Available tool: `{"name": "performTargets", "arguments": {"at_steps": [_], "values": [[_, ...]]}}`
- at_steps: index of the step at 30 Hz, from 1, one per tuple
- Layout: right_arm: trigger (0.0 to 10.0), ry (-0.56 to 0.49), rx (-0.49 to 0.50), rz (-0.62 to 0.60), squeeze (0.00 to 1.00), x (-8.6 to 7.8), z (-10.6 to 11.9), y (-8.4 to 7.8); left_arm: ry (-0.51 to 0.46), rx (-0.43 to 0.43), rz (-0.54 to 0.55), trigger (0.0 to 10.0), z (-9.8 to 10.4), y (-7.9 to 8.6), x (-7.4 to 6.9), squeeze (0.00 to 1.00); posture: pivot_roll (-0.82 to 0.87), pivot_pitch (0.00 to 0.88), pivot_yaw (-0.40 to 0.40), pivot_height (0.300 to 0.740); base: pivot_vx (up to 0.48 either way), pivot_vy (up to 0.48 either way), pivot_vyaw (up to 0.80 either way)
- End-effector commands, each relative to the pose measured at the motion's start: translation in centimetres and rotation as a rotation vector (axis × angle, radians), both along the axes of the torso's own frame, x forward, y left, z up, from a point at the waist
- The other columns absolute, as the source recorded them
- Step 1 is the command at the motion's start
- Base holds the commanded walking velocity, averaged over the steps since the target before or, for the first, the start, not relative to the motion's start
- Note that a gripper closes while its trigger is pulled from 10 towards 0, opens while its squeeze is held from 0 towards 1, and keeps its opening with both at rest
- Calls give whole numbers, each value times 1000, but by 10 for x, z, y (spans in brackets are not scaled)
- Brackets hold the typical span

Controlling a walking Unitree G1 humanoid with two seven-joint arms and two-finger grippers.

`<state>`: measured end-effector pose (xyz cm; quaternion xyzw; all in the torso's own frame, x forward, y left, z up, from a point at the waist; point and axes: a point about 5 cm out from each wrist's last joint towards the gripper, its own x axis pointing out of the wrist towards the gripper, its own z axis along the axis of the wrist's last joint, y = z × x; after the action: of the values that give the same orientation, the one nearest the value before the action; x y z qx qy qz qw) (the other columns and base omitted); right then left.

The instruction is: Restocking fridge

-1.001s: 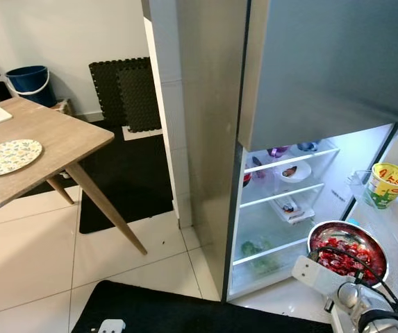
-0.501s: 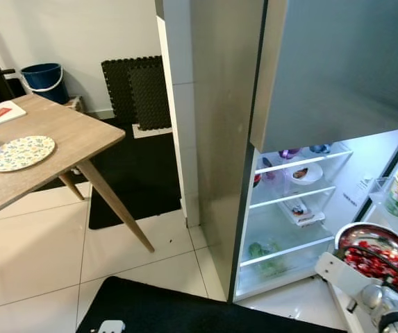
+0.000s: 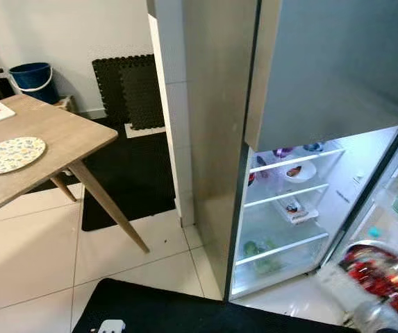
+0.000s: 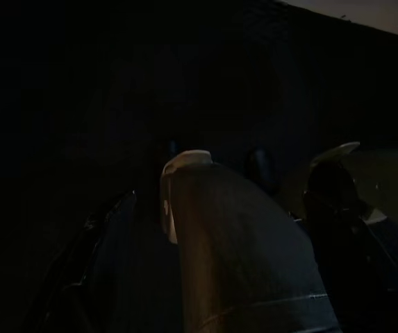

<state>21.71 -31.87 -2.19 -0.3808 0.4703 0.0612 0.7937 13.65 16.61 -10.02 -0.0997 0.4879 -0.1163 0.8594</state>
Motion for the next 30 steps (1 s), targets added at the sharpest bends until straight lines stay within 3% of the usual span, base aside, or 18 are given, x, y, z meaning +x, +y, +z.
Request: {"name": "performTargets", "arguments": {"at_steps": [1, 5, 7, 14, 22, 30], "values": [[10000, -25, -10, 11, 0, 1, 1, 1, 12, 2, -5, 10000, -1, -2, -2, 0, -59, 4, -8, 740, 0, 0, 0], [10000, -4, 14, 43, 0, -7, -14, 19, 16, 5, -6, 10000, -2, -2, -3, 0, -62, 3, -5, 740, 0, 0, 0], [10000, 25, 35, 80, 0, -18, -29, 38, 19, 6, -6, 10000, -2, -2, -4, 0, -62, 3, -5, 740, 0, 0, 0], [10000, 92, 87, 78, 0, -46, -52, 61, 19, -18, -1, 10000, -1, -3, -3, 0, -57, 4, -6, 740, 0, 0, 0], [10000, 130, 126, 93, 0, -57, -59, 70, 30, -41, -2, 10000, -2, -6, -5, 0, -57, 2, -10, 740, 0, -322, 0], [10000, 148, 132, 111, 0, -59, -61, 71, 33, -47, -5, 10000, -2, -8, -5, 0, -60, 0, -10, 740, 0, -437, 787]]}}
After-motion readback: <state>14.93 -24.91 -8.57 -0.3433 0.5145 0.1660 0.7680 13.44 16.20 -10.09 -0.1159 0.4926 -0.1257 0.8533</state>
